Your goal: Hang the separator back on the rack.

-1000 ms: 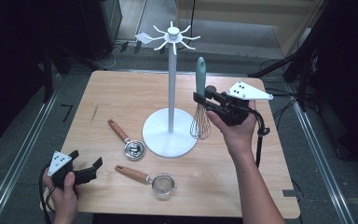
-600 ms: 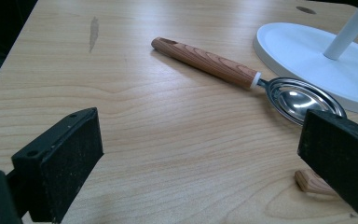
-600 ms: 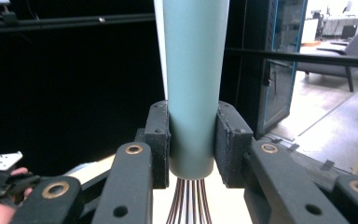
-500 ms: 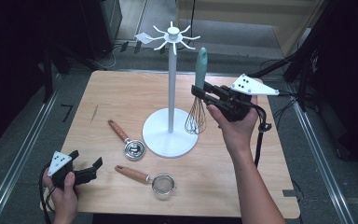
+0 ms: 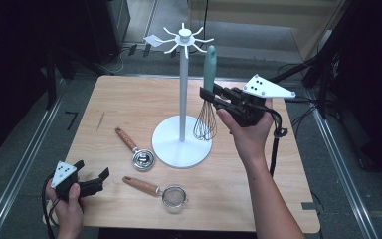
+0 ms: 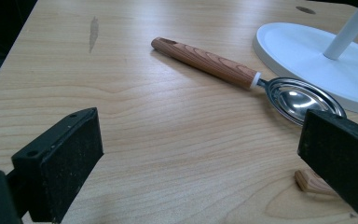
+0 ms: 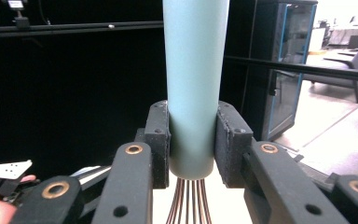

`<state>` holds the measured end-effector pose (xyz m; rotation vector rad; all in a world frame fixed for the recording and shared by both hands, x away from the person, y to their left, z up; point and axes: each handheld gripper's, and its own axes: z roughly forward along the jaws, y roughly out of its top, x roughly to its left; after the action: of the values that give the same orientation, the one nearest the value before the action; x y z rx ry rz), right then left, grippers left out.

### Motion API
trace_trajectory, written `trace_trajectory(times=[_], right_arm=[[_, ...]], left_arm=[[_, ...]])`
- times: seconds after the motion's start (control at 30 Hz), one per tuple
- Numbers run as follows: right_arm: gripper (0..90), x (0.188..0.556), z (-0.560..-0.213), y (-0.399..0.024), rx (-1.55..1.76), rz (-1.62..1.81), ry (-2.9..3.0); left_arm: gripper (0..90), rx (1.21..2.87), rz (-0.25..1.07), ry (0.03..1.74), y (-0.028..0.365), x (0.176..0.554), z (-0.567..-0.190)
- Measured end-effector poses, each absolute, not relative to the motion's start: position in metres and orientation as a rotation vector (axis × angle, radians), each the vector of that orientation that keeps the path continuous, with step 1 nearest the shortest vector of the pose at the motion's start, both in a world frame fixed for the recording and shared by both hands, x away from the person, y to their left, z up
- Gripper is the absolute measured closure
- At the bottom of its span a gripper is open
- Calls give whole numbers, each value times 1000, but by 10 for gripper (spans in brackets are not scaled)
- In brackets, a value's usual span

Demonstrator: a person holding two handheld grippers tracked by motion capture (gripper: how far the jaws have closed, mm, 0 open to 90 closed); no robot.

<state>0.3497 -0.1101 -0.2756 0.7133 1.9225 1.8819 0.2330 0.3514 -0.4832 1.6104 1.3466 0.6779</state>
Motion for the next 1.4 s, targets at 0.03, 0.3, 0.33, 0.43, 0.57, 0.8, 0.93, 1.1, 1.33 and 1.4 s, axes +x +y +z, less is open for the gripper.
trace_trajectory(times=[0.03,0.3,0.33,0.43,0.57,0.8,0.93,1.1,1.33,1.4], right_arm=[[712,350,-276,-109,711,1886,1925],[713,353,-275,-106,730,1884,1955],[712,354,-275,-105,727,1886,1956],[712,356,-275,-103,733,1895,1961],[712,357,-277,-101,732,1901,1961],[712,356,-279,-93,697,1891,1968],[712,354,-280,-91,690,1893,1964],[710,352,-282,-90,691,1903,1941],[656,351,-282,-91,699,1873,1910],[635,351,-282,-92,704,1878,1893]], left_arm=[[1,1610,678,1347,351,233,-483],[1,1611,677,1349,351,233,-483],[1,1613,677,1350,351,233,-483],[1,1613,677,1349,352,233,-483],[1,1613,676,1349,352,233,-483],[1,1611,675,1350,352,233,-483],[1,1606,672,1352,352,234,-483],[1,1607,671,1353,352,234,-483],[1,1607,668,1353,352,234,-483],[1,1611,668,1352,352,234,-483]])
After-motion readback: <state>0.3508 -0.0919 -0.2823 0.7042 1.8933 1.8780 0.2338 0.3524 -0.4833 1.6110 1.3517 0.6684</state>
